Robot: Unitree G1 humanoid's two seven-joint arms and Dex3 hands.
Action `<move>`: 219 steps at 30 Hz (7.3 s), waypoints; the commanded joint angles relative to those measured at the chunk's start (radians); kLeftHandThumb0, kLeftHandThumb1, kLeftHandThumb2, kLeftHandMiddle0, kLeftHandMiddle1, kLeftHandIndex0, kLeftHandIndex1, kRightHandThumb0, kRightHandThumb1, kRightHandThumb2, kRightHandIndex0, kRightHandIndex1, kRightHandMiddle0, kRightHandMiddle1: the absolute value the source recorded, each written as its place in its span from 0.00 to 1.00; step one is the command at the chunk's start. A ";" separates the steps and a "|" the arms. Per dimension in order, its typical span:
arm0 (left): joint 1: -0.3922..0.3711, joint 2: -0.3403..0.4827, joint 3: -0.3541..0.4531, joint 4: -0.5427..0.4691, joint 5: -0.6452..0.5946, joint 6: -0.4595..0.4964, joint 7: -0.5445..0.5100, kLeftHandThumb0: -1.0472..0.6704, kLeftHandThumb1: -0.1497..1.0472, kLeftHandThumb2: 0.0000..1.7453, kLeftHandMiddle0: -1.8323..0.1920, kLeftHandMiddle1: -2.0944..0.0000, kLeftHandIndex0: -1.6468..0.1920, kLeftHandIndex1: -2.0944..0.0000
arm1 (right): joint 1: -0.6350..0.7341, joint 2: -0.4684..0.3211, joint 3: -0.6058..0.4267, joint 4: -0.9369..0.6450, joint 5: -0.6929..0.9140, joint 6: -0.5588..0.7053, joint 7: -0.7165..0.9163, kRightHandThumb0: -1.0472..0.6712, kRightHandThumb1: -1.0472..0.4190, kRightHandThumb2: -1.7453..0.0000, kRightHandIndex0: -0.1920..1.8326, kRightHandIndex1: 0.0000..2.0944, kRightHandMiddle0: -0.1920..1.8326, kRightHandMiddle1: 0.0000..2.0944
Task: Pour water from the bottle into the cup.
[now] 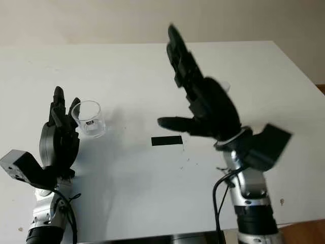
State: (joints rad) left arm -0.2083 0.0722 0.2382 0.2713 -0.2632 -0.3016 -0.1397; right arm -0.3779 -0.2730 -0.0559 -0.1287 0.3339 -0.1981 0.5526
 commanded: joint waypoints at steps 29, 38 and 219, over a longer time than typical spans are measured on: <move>0.022 -0.001 0.004 -0.029 -0.010 0.007 -0.010 0.10 1.00 0.43 1.00 0.78 0.94 1.00 | -0.035 -0.123 -0.215 0.360 -0.382 -0.217 -0.354 0.11 0.07 0.96 0.00 0.00 0.00 0.00; 0.033 0.009 0.007 -0.054 -0.010 0.028 -0.009 0.10 1.00 0.42 1.00 0.77 0.93 1.00 | -0.104 -0.144 -0.128 0.751 -0.421 -0.315 -0.360 0.05 0.03 0.96 0.00 0.00 0.00 0.00; -0.006 -0.062 -0.012 0.029 0.038 -0.055 0.055 0.10 1.00 0.44 1.00 0.82 0.96 1.00 | -1.036 0.152 0.917 1.458 -1.392 -0.003 -1.089 0.39 0.01 0.93 0.43 1.00 0.23 0.99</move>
State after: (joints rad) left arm -0.2348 0.0257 0.2305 0.2690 -0.2257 -0.3455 -0.0865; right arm -1.3725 -0.1285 0.8604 1.3328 -1.0558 -0.2084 -0.5252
